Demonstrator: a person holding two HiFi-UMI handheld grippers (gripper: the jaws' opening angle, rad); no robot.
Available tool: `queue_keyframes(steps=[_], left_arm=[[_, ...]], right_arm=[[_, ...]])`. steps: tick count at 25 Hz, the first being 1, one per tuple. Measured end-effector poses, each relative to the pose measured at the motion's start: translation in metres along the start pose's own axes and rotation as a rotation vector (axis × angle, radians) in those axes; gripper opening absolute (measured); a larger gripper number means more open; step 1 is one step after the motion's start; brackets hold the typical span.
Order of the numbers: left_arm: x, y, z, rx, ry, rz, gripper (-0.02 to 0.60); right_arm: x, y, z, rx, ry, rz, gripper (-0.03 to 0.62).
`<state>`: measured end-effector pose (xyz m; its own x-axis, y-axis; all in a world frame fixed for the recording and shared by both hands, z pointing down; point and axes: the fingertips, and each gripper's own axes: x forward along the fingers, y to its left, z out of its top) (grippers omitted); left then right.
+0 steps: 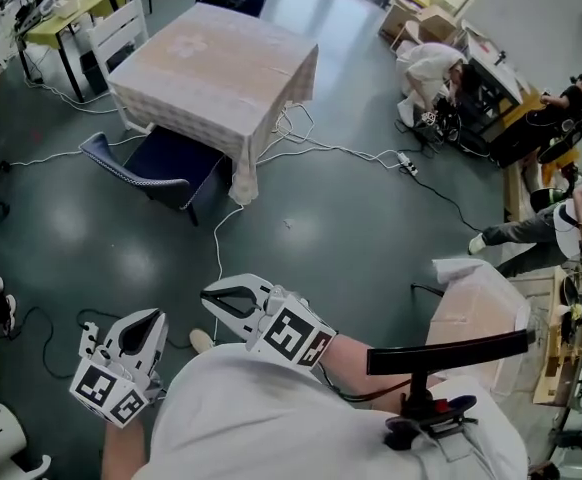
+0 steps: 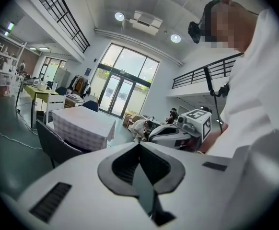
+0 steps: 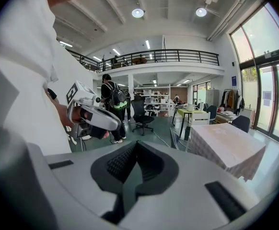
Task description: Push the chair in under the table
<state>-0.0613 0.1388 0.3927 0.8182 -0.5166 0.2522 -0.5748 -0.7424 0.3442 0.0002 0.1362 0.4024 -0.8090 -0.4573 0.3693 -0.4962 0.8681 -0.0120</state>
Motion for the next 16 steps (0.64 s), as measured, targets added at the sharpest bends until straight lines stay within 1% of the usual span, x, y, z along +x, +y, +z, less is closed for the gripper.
queue_keyframes(steps=[9, 16], left_arm=[[-0.001, 0.017, -0.001, -0.005, 0.004, 0.008, 0.009], [-0.013, 0.043, 0.007, -0.037, -0.037, 0.031, 0.009]], right_arm=[[0.012, -0.004, 0.004, -0.004, 0.006, -0.002, 0.012], [0.032, -0.004, 0.012, -0.01, 0.016, -0.007, 0.012]])
